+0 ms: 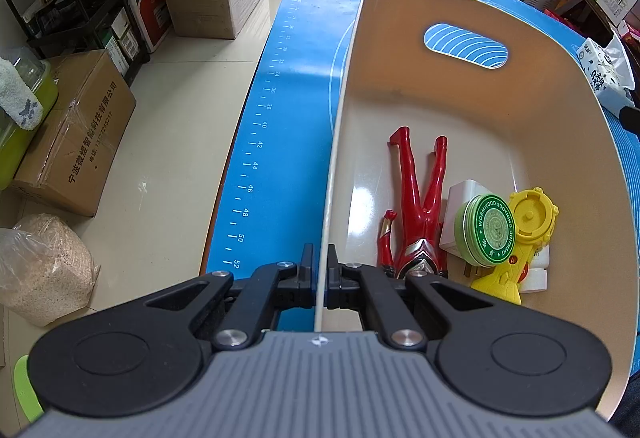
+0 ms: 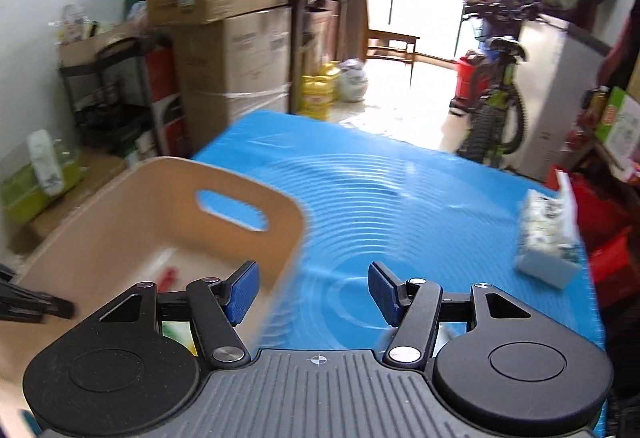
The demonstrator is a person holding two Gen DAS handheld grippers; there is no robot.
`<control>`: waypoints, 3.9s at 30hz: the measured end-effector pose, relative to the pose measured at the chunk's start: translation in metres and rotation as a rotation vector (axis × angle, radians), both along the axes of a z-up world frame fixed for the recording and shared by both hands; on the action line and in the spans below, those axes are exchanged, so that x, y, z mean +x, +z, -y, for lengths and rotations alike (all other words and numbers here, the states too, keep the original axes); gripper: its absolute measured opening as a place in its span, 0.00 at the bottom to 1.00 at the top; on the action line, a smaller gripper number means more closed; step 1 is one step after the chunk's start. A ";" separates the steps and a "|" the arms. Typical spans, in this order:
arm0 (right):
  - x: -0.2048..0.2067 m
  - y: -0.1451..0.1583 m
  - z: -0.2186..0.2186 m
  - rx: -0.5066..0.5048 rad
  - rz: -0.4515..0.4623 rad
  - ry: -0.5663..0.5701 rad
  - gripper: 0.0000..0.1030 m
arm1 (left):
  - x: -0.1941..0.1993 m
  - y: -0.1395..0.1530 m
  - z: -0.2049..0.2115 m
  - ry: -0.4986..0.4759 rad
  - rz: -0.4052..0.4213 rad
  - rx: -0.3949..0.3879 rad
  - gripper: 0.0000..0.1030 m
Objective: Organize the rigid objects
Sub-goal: 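Lower the green tin into the basket beside the yellow toy and release, then grasp the tape roll by its rim with the right tool, then carry the tape roll into the basket and open the right tool, then grasp the white charger on the mat with the right tool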
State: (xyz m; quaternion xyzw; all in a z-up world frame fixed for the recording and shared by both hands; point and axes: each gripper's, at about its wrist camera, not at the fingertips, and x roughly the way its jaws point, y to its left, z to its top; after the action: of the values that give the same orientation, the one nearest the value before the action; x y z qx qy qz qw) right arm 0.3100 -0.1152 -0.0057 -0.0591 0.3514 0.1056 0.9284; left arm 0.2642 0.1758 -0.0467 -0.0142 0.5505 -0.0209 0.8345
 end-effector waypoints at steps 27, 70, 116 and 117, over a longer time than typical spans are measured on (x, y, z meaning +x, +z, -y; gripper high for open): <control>0.034 -0.111 0.080 -0.005 -0.272 -0.304 0.26 | -0.001 0.000 0.001 0.000 -0.001 0.008 0.05; -0.005 -0.004 -0.088 0.129 -0.071 0.078 0.15 | -0.002 0.000 0.001 0.001 0.000 0.004 0.04; 0.010 -0.050 0.041 -0.056 -0.040 -0.078 0.68 | -0.002 0.000 0.001 0.001 -0.001 0.003 0.05; 0.014 -0.058 0.040 -0.062 -0.058 -0.076 0.68 | -0.002 0.000 0.001 0.001 0.000 0.002 0.04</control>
State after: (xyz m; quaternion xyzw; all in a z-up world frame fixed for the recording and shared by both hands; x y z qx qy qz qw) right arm 0.3242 -0.1556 -0.0634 -0.0715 0.3834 0.0608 0.9188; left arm 0.2622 0.1747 -0.0467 -0.0134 0.5507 -0.0198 0.8343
